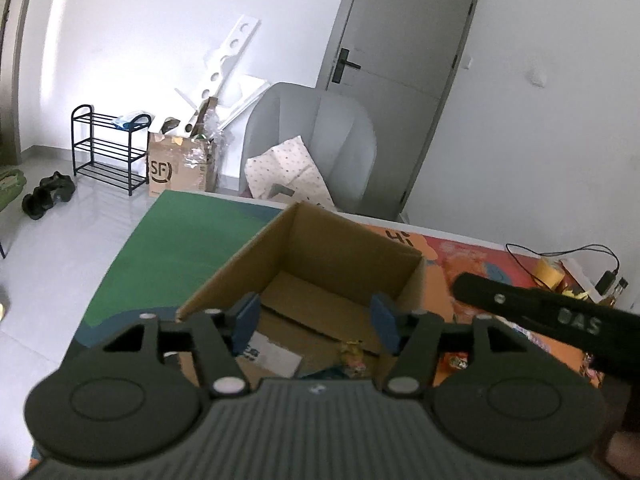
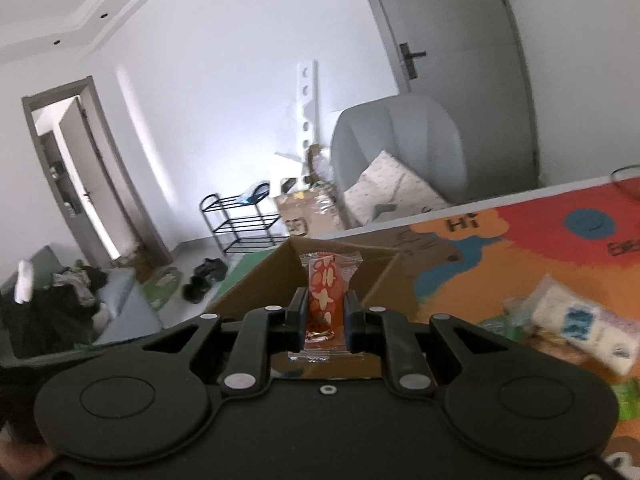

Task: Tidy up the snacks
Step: 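Carry both packs over the cardboard box and release them inside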

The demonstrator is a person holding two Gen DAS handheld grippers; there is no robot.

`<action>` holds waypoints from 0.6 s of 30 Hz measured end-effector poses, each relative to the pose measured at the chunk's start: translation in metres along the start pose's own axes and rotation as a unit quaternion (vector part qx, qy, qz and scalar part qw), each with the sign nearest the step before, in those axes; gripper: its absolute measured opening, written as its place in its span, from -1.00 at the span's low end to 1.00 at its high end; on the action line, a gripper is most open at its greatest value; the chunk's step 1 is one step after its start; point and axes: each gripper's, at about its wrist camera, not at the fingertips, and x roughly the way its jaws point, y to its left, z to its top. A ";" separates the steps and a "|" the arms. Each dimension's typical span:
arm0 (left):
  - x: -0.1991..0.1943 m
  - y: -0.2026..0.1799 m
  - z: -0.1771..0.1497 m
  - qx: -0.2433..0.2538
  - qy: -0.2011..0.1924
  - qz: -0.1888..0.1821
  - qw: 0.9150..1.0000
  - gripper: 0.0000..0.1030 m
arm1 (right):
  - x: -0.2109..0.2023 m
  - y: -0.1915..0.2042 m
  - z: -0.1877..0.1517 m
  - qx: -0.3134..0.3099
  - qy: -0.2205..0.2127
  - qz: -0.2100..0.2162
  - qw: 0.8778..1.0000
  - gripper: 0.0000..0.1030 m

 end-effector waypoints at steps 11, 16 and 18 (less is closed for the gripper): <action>-0.004 0.013 0.004 -0.014 -0.014 0.034 0.999 0.62 | 0.018 0.002 0.008 0.038 0.018 0.084 0.996 0.17; -0.007 0.005 0.003 -0.006 -0.016 0.031 0.999 0.72 | 0.002 -0.003 0.006 0.033 0.002 0.054 0.998 0.57; -0.008 -0.001 0.001 0.004 -0.017 0.018 1.000 0.72 | -0.006 -0.006 0.003 0.028 -0.002 0.038 0.999 0.67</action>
